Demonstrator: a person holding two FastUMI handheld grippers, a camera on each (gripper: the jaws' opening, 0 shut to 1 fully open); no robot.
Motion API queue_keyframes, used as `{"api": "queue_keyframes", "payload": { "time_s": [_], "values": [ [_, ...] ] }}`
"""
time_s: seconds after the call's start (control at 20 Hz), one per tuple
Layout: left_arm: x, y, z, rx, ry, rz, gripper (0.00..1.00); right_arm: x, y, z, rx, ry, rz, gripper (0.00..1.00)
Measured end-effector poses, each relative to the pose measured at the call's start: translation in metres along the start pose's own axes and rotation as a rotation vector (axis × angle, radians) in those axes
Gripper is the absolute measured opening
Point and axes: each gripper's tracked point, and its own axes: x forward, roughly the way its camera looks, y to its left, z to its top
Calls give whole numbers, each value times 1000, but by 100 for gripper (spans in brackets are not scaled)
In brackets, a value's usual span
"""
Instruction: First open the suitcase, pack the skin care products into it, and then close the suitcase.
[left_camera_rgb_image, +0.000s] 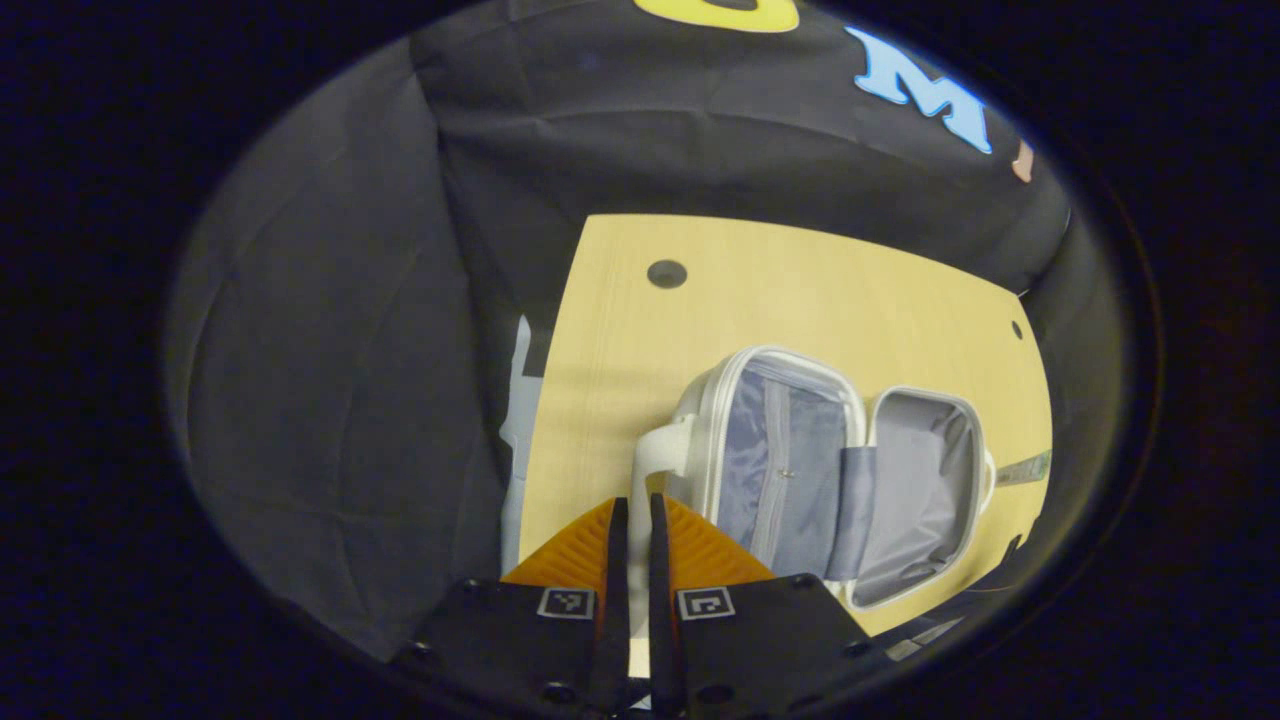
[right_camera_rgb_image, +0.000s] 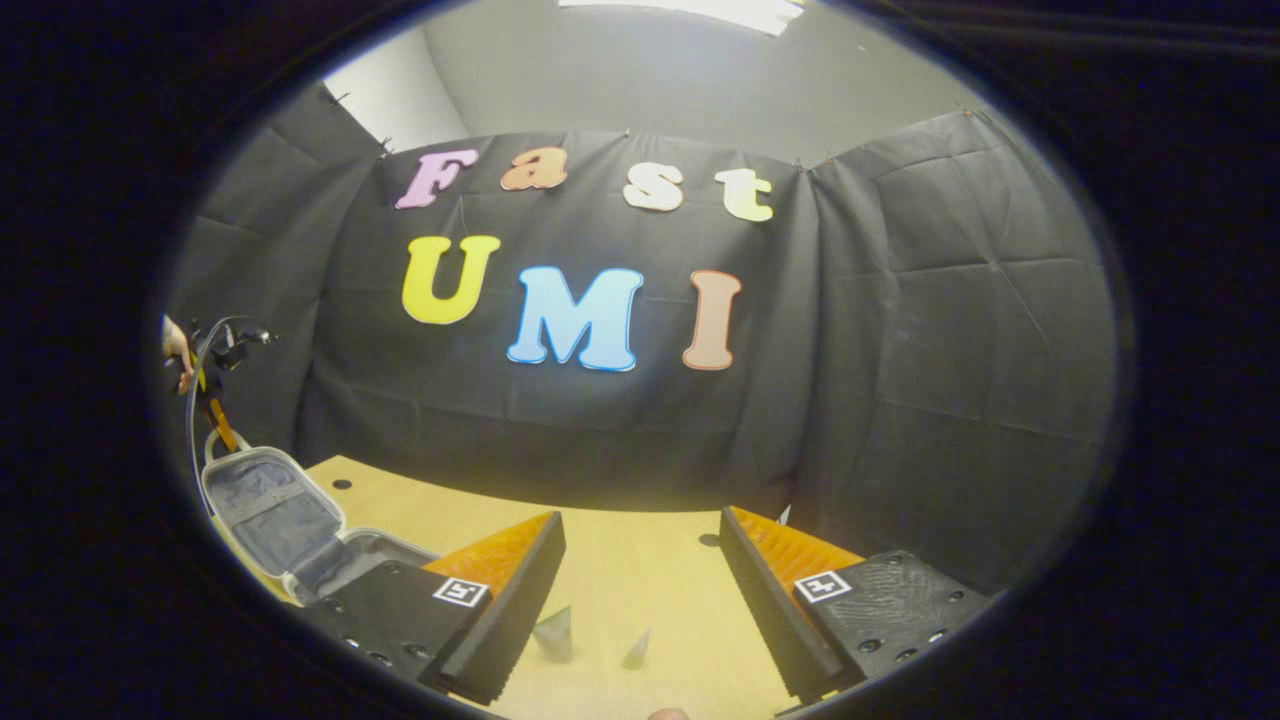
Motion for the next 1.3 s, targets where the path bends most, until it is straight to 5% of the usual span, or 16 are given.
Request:
{"api": "queue_keyframes", "payload": {
  "time_s": [0.4,0.7,0.85,1.05,1.3],
  "values": [
    [97,45,-46,-116,38,-25,16,8,15,-4,-55,31,24,95],
    [125,60,-52,-124,15,34,24,11,15,-7,-23,48,26,94],
    [127,62,-55,-210,-9,44,46,7,11,-10,-31,50,20,94],
    [105,81,-49,-293,-154,135,90,0,4,-11,-44,38,33,94],
    [49,73,-36,-308,-384,217,90,0,-2,-11,-30,0,80,94]
  ]
}}
